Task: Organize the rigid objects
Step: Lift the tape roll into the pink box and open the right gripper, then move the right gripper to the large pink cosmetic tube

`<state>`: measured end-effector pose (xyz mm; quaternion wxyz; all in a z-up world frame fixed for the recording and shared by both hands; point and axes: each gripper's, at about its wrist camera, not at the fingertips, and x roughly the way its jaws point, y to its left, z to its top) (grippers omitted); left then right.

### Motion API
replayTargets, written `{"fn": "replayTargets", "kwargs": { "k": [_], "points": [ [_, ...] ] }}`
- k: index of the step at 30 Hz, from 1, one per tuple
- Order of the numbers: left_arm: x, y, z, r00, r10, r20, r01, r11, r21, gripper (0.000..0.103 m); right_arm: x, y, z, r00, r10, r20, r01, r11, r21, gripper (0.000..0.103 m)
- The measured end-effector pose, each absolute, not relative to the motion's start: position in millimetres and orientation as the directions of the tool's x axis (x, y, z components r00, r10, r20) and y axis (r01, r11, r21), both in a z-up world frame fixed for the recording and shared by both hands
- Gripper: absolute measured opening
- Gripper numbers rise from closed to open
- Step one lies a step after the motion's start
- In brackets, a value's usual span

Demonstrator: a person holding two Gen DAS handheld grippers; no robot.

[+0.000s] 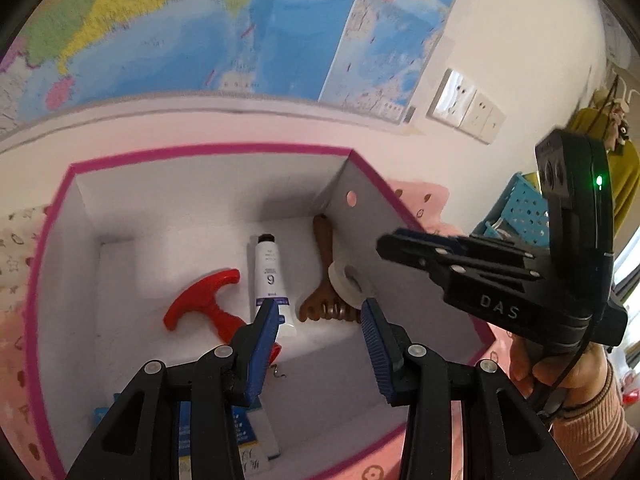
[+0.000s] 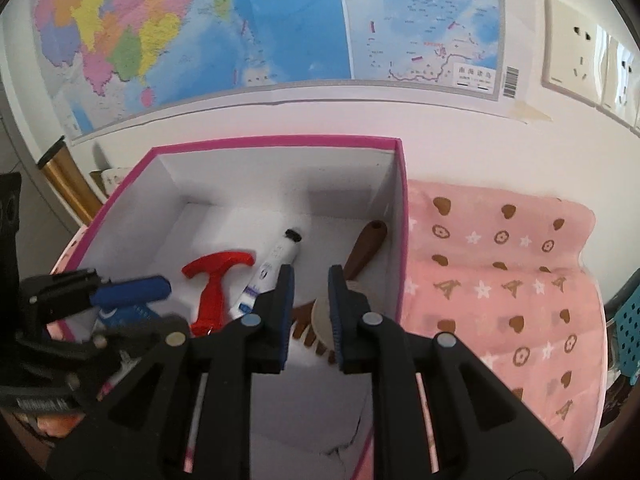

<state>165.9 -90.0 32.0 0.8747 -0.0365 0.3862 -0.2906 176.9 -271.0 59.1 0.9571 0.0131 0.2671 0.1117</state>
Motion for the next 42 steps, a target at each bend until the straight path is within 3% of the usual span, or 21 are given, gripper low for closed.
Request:
{"fn": "replayTargets", "kwargs": {
  "k": [6, 16, 30, 42],
  "points": [
    [132, -76, 50, 0.579, -0.563, -0.59, 0.525, 0.811, -0.258, 0.045, 137, -278, 63, 0.844, 0.274, -0.461, -0.247, 0.962, 0.119, 0.02],
    [65, -49, 41, 0.56, -0.601, -0.57, 0.569, 0.779, -0.263, 0.047, 51, -283, 56, 0.835, 0.403, -0.374, -0.373, 0.915, 0.153, 0.037],
    [4, -40, -9, 0.497, -0.556, -0.666, 0.525, 0.804, -0.279, 0.047, 26, -290, -40, 0.745, 0.406, -0.53, -0.306, 0.913, 0.269, 0.038],
    [-22, -32, -27, 0.47, -0.538, -0.699, 0.485, 0.82, -0.305, 0.047, 24, -290, -67, 0.725, 0.411, -0.552, -0.27, 0.908, 0.32, 0.046]
  ]
}}
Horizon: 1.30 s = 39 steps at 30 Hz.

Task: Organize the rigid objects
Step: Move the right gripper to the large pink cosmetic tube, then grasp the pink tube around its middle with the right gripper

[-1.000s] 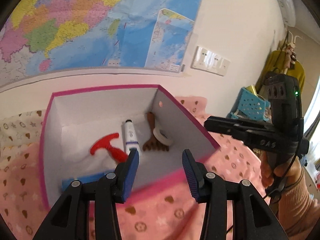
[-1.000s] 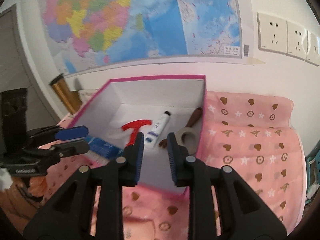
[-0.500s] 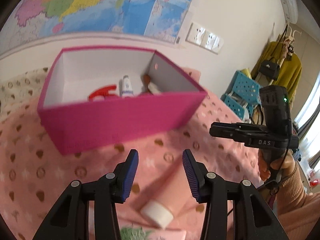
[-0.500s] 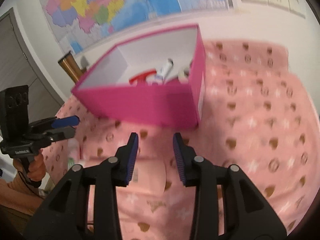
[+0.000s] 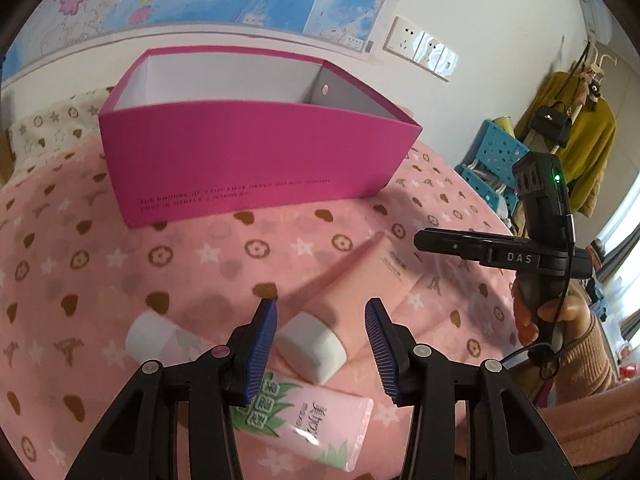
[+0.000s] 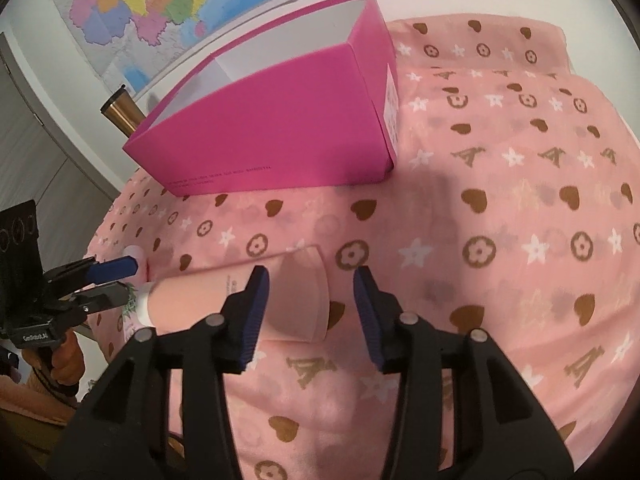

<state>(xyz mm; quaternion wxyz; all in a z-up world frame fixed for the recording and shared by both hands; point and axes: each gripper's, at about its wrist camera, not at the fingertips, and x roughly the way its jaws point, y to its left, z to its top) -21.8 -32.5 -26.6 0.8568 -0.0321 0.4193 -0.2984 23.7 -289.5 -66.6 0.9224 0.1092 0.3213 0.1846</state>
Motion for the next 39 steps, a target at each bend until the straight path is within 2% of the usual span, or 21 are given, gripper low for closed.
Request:
{"fn": "replayTargets", "kwargs": {
  "k": [30, 39],
  "points": [
    [-32, -37, -40, 0.409, -0.536, -0.738, 0.456, 0.821, -0.343, 0.047, 29, -278, -76, 0.702, 0.444, -0.557, -0.294, 0.893, 0.341, 0.046],
    [-29, -38, -41, 0.406, -0.531, -0.744, 0.445, 0.825, -0.347, 0.049, 28, -276, -76, 0.697, 0.456, -0.553, -0.301, 0.887, 0.351, 0.049]
  ]
}}
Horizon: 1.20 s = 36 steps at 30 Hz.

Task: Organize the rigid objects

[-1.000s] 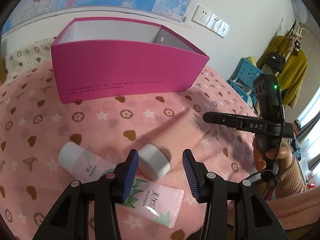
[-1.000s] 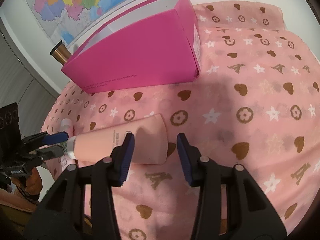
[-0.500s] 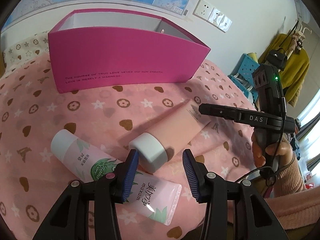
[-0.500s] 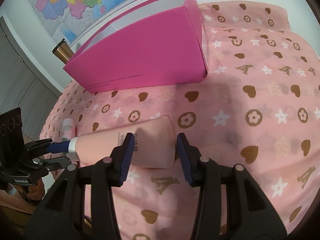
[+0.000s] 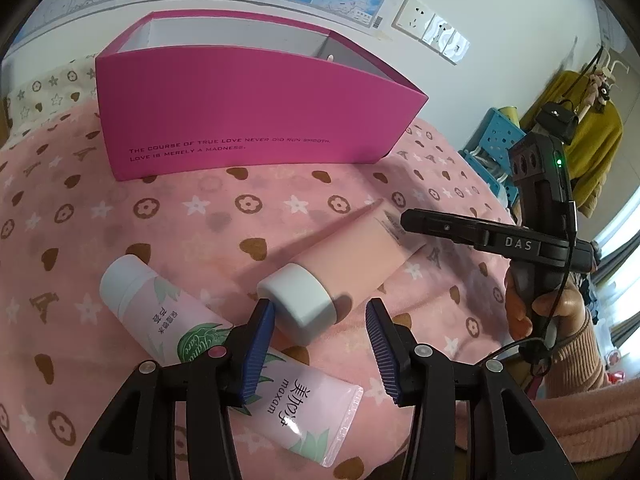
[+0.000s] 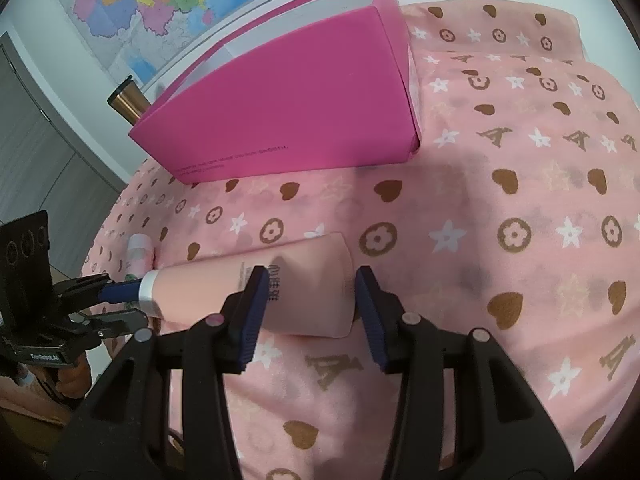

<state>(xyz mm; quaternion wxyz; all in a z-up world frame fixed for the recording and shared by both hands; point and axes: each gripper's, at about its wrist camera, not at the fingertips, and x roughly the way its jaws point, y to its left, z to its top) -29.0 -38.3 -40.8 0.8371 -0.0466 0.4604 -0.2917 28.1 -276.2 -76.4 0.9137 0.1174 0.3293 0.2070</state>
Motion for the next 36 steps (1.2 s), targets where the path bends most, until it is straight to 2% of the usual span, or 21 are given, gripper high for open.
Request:
{"fn": "replayTargets", "kwargs": {
  "k": [5, 18, 36],
  "points": [
    [-28, -41, -41, 0.408, -0.528, -0.745, 0.451, 0.826, -0.339, 0.053, 27, -277, -76, 0.692, 0.475, -0.543, -0.304, 0.874, 0.378, 0.052],
    [-25, -41, -39, 0.427, -0.518, -0.741, 0.444, 0.834, -0.328, 0.053, 23, -285, -74, 0.687, 0.511, -0.517, -0.316, 0.85, 0.421, 0.052],
    [-22, -44, -13, 0.474, -0.539, -0.696, 0.469, 0.824, -0.318, 0.053, 9, -286, -50, 0.744, 0.467, -0.477, -0.303, 0.873, 0.382, 0.053]
  ]
}}
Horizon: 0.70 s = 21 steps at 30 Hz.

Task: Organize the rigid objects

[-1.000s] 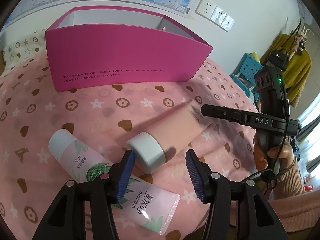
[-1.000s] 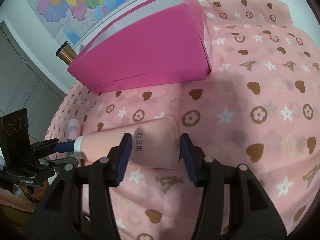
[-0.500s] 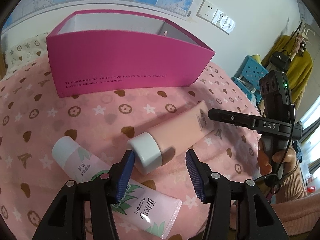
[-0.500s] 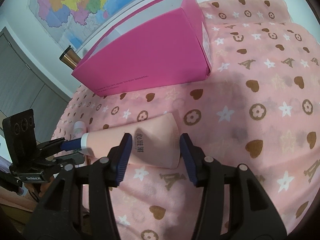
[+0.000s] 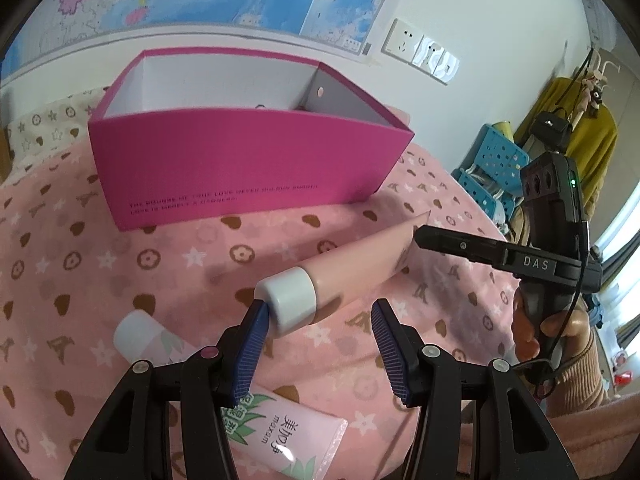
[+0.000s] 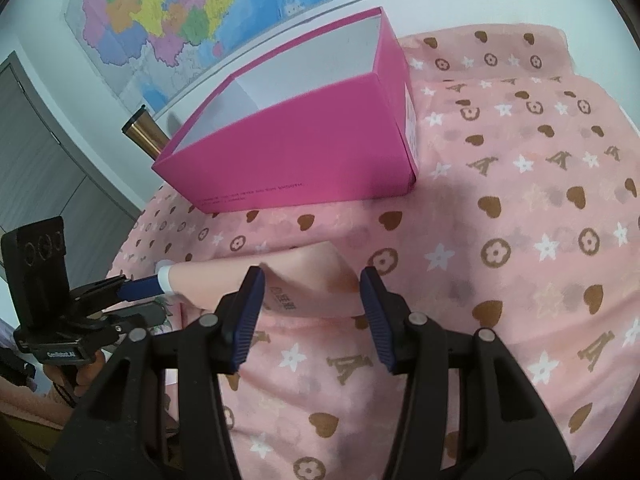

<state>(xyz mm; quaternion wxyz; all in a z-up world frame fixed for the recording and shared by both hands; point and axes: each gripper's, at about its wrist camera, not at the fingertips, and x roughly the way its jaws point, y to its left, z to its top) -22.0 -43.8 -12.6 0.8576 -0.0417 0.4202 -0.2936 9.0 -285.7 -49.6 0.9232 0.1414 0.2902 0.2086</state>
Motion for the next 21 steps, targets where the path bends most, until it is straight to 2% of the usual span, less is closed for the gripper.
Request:
{"fn": "replayTargets", "kwargs": {
  "k": [21],
  "points": [
    [-11, -51, 36, 0.57, -0.536, -0.622, 0.513, 0.824, -0.24, 0.054, 0, -289, 3, 0.813, 0.428, -0.395, -0.319, 0.894, 0.314, 0.053]
  ]
}}
